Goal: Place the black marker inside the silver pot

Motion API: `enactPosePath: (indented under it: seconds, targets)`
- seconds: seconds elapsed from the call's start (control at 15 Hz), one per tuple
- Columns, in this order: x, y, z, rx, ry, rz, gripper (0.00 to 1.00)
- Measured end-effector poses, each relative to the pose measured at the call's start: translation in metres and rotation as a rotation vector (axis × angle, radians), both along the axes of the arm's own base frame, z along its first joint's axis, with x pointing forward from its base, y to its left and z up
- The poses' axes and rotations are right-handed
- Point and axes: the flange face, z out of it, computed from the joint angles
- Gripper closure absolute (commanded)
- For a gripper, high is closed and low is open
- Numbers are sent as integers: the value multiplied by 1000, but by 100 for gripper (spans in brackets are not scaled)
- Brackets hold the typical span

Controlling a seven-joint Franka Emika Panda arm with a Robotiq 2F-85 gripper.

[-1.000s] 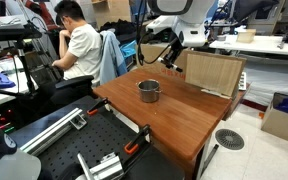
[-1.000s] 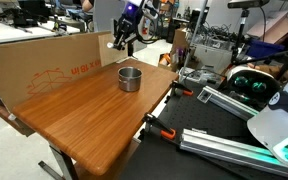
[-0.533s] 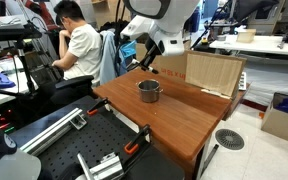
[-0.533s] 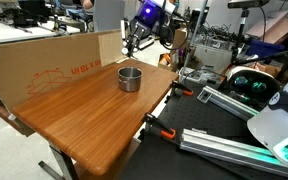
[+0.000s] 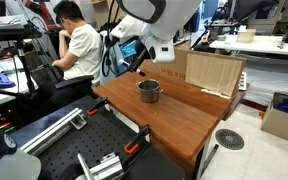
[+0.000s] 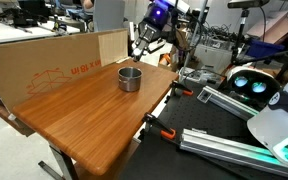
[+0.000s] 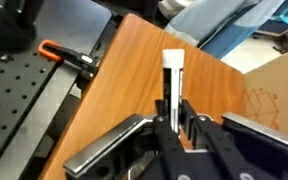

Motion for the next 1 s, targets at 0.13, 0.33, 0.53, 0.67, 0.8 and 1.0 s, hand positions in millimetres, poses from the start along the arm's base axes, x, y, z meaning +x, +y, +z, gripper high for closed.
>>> enactPosePath:
  seconds: [0.13,0.33,0.53,0.67,0.8,1.0]
  targets:
    - [-2,-2,-2,23,21,0,95]
    - [3,-5,-10,29,51,-17,95]
    - [14,-9,-21,25,90,-47,95]
    - [24,-12,-28,22,116,-69,95]
    - [34,-14,-35,18,141,-91,95]
    - [47,-16,-48,13,181,-120,95]
